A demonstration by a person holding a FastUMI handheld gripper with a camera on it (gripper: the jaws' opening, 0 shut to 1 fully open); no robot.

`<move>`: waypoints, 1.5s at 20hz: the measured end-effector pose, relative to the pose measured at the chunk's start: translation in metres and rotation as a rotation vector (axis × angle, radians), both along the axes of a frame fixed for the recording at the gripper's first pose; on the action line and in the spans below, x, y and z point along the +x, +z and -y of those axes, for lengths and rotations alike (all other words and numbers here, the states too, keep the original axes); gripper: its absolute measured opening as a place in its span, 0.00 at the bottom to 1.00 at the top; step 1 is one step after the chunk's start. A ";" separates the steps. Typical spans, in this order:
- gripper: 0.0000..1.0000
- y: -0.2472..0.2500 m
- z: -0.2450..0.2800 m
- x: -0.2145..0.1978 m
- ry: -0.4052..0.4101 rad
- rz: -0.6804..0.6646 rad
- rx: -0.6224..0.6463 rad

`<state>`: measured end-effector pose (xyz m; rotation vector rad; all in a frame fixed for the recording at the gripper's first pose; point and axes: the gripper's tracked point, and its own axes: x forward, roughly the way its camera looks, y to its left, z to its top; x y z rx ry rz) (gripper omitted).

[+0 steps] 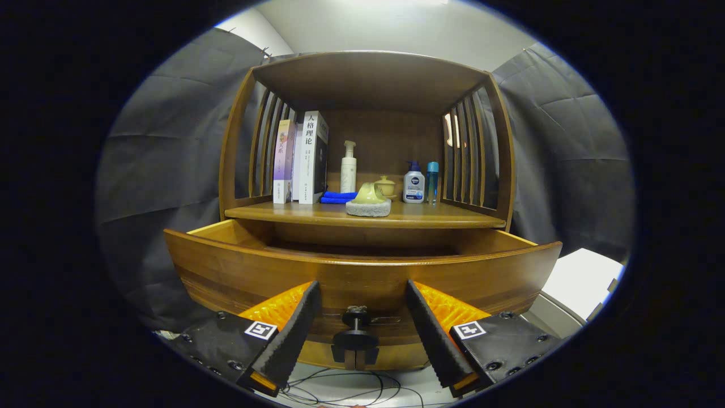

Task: Pull open the drawer, take out the items inside it, and place them on the countertop above the cabinet.

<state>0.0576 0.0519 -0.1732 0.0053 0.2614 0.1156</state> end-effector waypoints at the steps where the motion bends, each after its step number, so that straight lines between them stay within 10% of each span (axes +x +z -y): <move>1: 0.97 0.001 0.000 0.004 -0.001 0.004 0.001; 30: 0.97 -0.011 -0.008 0.117 0.069 -0.011 -0.032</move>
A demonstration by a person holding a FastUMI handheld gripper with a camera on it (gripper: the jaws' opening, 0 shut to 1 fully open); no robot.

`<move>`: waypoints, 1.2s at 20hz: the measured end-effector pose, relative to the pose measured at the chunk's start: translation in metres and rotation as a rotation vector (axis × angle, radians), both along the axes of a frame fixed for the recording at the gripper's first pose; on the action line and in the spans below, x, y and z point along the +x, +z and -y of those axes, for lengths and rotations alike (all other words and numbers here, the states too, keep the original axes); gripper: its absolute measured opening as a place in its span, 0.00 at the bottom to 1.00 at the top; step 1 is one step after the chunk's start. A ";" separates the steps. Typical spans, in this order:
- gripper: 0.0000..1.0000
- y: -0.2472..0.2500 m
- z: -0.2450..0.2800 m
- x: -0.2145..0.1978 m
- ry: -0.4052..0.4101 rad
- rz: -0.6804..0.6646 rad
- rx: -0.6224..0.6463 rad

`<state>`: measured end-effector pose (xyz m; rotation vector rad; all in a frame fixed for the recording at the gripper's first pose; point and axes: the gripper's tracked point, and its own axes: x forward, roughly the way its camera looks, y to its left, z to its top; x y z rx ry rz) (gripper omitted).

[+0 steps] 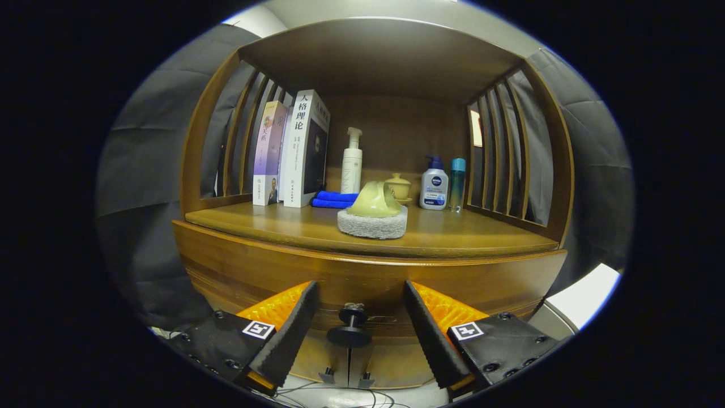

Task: Pull open the drawer, take out the items inside it, and place them on the countertop above the cabinet.

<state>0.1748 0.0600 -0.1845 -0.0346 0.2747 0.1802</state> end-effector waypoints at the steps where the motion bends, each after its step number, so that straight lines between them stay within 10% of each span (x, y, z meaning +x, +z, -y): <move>1: 0.97 -0.001 0.001 0.001 0.001 -0.005 -0.006; 14: 0.98 0.008 -0.006 -0.018 0.030 0.020 -0.071; 24: 0.97 0.119 0.026 -0.092 -0.091 0.126 -0.043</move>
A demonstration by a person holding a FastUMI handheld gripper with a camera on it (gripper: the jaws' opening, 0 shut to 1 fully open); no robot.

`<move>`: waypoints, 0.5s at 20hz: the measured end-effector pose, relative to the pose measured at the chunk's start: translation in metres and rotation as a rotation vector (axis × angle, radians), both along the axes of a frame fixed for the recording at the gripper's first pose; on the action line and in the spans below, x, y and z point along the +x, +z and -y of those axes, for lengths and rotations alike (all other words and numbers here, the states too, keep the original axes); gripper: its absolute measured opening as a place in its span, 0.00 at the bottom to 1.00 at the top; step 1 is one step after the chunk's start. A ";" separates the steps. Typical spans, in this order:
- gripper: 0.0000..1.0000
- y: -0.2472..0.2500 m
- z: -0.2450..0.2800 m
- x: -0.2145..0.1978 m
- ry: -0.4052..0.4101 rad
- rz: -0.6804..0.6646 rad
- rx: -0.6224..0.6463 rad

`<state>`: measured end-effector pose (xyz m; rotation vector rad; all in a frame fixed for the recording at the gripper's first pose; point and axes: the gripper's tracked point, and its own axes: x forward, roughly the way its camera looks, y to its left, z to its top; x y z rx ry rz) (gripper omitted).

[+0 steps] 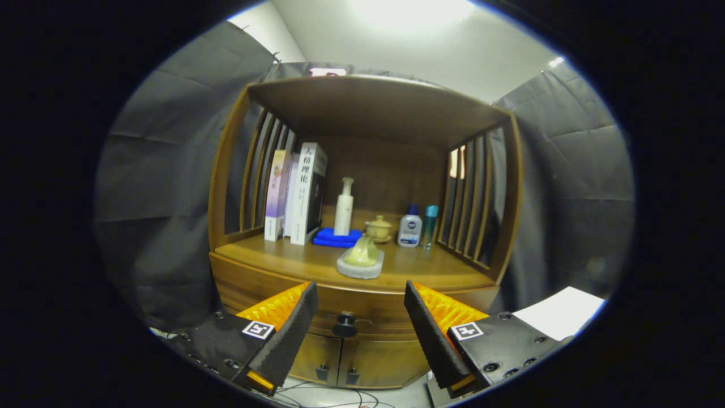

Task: Pull open the drawer, take out the items inside it, and place them on the countertop above the cabinet.

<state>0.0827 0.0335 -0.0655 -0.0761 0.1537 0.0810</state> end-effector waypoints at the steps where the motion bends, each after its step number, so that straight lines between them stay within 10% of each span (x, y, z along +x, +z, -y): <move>1: 0.97 0.009 0.006 -0.009 -0.016 0.006 0.006; 10: 0.97 0.033 0.028 -0.062 -0.079 0.005 0.006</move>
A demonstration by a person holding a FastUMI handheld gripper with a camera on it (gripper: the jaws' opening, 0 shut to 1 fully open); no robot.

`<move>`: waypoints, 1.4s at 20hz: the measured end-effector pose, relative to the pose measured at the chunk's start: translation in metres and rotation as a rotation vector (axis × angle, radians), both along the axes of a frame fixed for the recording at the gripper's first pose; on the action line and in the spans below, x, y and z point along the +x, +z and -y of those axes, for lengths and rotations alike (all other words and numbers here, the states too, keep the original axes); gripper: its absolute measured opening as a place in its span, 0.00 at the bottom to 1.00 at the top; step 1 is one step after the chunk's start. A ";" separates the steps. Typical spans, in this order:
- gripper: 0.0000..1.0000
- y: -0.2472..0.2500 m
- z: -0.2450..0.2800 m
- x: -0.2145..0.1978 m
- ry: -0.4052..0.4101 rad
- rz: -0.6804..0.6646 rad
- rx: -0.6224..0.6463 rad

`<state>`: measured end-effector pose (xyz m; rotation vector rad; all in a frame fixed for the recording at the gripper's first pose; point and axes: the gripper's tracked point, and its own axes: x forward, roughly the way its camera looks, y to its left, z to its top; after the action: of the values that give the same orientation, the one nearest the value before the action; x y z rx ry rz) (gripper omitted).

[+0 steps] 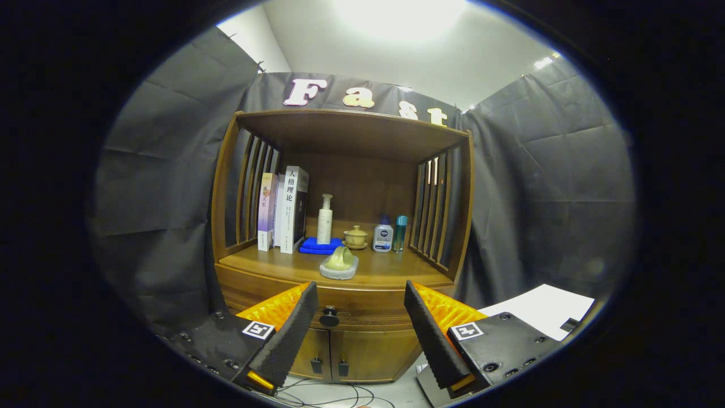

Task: Pull open the drawer, take out the items inside it, and place them on the countertop above the cabinet.

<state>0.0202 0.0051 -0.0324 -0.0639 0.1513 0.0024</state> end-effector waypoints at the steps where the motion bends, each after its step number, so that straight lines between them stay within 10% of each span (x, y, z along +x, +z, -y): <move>1: 0.97 0.000 0.001 -0.003 -0.003 -0.001 -0.004; 28: 0.97 0.036 -0.015 -0.024 0.005 0.012 -0.094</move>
<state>-0.0040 0.0198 0.0038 -0.1584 0.1392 -0.0006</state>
